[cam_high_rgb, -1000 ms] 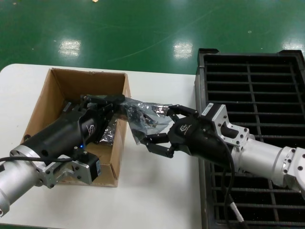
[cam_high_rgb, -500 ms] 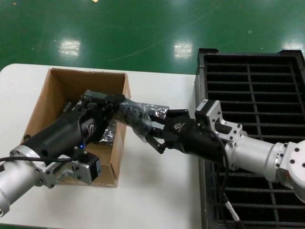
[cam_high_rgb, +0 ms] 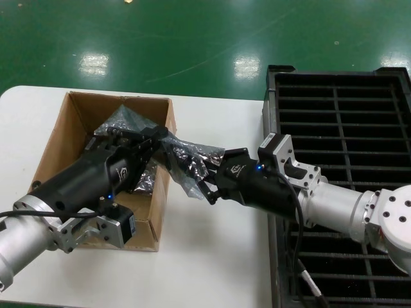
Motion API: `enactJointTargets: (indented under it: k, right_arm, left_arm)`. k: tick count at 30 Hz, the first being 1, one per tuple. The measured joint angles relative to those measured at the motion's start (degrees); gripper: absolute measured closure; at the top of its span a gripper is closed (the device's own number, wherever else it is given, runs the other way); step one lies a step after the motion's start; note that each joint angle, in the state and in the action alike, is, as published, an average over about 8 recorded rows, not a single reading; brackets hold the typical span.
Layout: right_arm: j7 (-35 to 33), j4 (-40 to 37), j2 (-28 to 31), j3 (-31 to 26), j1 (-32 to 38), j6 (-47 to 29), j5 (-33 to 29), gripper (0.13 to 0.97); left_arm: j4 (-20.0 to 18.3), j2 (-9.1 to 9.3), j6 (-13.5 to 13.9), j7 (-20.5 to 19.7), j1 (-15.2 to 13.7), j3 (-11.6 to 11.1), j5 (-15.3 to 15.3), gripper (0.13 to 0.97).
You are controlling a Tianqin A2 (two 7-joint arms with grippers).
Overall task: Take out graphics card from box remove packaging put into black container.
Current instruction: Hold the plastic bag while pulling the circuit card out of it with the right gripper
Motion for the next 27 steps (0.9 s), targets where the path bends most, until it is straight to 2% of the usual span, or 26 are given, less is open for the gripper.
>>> enactJointTargets:
  k: [8, 18, 27]
  right_arm:
    - [1.4, 0.3, -0.1, 0.0, -0.4, 0.4, 0.0, 0.935]
    - [2.6, 0.6, -0.2, 0.1, -1.0, 1.1, 0.0, 0.892]
    - [3.4, -4.6, -2.6, 0.6, 1.6, 1.8, 0.7, 0.856]
  left_arm:
    - [0.0, 0.00, 0.0, 0.0, 0.0, 0.0, 0.0, 0.957]
    - [0.0, 0.00, 0.0, 0.0, 0.0, 0.0, 0.0, 0.957]
    - [0.0, 0.00, 0.0, 0.0, 0.0, 0.0, 0.0, 0.957]
